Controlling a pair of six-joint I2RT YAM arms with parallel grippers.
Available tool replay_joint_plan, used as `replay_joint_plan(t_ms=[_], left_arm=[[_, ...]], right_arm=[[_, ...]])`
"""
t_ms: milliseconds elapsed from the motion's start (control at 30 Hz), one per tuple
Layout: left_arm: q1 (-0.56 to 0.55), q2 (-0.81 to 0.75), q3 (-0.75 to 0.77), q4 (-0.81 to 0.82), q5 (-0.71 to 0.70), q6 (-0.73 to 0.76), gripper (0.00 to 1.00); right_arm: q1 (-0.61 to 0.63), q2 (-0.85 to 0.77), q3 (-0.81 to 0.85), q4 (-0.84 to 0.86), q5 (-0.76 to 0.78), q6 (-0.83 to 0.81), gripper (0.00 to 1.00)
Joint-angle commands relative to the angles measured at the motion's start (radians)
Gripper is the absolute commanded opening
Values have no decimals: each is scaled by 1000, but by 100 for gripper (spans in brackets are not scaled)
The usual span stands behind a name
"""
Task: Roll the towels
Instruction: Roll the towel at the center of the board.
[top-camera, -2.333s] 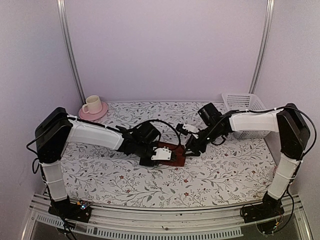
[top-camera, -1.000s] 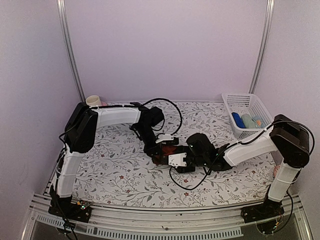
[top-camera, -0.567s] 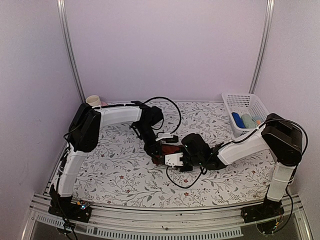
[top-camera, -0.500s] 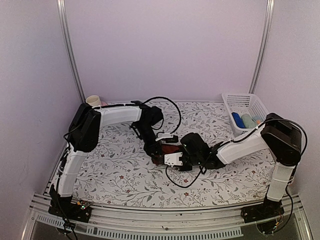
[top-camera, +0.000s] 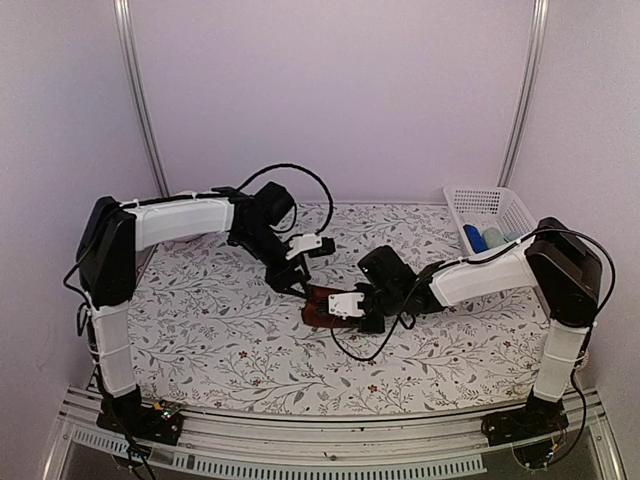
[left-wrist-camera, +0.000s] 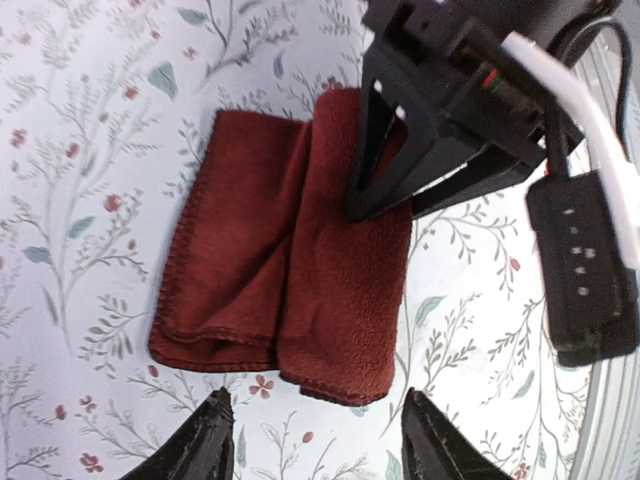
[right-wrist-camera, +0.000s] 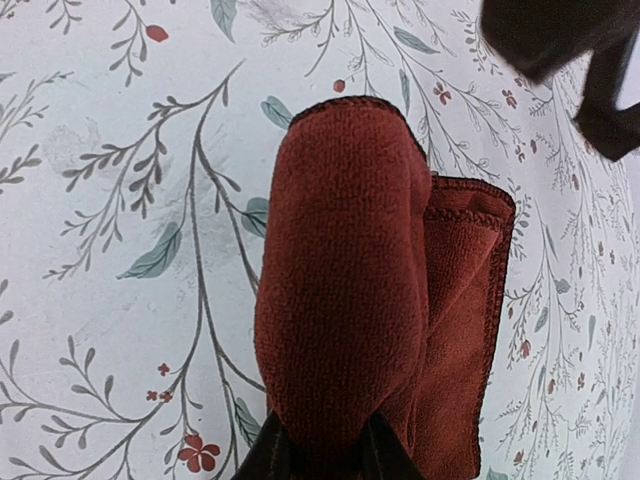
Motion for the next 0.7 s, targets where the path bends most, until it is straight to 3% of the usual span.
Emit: replay_joint_plan(t_ms=[0,133,300,667], left_arm=[[5,-164,-173,278,-4,4,58],[-6,-231,-306,420,-48,16,62],[-13,-212,-316,422,-17,-1,62],[-152,-285,-518,636,-140,101,61]], right_arm=[[-19,-4,40,-203,-180,39,15],[-55,44,128,-336,-302,70,16],[-87,111,234,-494,-405,69,16],[-175,268,411,-629,-433,171,18]])
